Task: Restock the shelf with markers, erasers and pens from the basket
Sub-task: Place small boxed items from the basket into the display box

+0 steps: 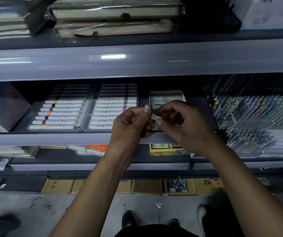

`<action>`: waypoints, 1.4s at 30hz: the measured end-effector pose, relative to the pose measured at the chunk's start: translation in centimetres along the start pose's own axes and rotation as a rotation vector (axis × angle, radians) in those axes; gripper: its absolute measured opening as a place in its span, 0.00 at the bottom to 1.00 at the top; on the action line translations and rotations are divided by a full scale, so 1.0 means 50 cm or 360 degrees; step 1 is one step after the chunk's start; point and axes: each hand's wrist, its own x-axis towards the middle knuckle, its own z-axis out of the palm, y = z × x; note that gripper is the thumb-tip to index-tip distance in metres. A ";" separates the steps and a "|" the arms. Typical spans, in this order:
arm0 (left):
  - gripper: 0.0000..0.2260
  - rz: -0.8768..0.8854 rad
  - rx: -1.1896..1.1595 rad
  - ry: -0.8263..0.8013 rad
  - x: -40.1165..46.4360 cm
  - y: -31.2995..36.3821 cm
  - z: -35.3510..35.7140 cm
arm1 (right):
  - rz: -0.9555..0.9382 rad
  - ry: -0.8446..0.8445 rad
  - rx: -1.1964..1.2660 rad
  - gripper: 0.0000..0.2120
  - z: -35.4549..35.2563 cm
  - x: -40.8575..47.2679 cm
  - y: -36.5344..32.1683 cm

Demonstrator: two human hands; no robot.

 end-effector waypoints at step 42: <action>0.08 0.0613 0.1377 -0.0033 0.007 -0.056 -0.011 | 0.0227 -0.0008 -0.0817 0.08 0.004 0.104 0.060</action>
